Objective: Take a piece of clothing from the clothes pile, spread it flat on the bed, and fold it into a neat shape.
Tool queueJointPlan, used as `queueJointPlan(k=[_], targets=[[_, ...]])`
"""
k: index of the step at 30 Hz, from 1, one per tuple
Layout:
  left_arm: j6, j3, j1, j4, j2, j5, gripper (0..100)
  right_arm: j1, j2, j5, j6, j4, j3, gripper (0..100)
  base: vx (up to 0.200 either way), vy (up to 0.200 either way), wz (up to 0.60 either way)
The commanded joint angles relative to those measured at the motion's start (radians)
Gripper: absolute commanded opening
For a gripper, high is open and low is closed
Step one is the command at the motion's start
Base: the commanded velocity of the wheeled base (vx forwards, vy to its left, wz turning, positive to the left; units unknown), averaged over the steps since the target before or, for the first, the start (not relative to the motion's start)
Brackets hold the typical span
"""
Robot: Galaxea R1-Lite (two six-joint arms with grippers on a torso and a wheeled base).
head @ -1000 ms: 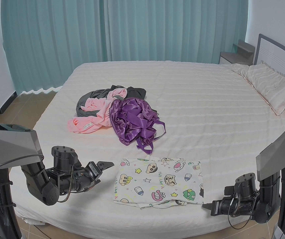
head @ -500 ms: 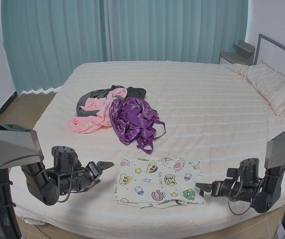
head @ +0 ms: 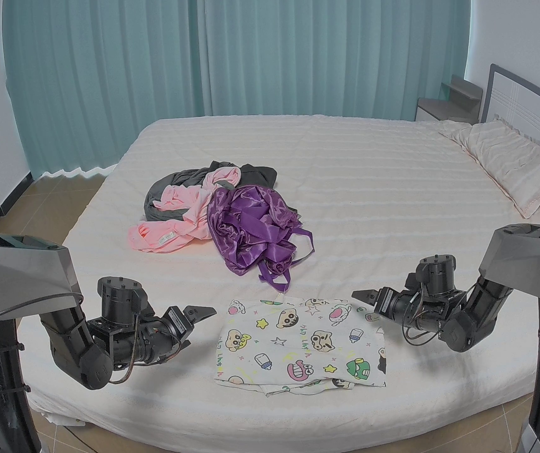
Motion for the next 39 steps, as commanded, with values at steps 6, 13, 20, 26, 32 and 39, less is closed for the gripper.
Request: queueJointPlan(k=[6,13,20,26,32,39], targets=[[0.0,0.0,-0.001,0.0,0.001,0.0,100,-0.001,0.074,0.0,0.009,0.013,-0.054,0,0.0,0.0,0.0],[0.0,0.0,-0.001,-0.002,0.001,0.0,100,-0.007,0.085,-0.017,0.014,0.02,-0.083,0,0.0,0.0,0.0],[0.0,0.0,-0.001,0.0,0.001,0.0,100,-0.021,0.083,-0.06,0.015,0.022,-0.111,0,0.0,0.0,0.0],[0.0,0.001,-0.001,0.0,0.001,0.0,100,-0.027,0.086,-0.08,0.017,0.02,-0.111,0,0.0,0.0,0.0],[0.0,0.0,-0.001,0.0,0.001,0.0,100,-0.03,0.088,-0.083,0.017,0.022,-0.1,0,0.0,0.0,0.0],[0.0,0.001,-0.001,0.0,0.001,0.0,100,-0.023,0.079,-0.085,0.018,0.01,-0.099,100,0.0,0.0,0.0]])
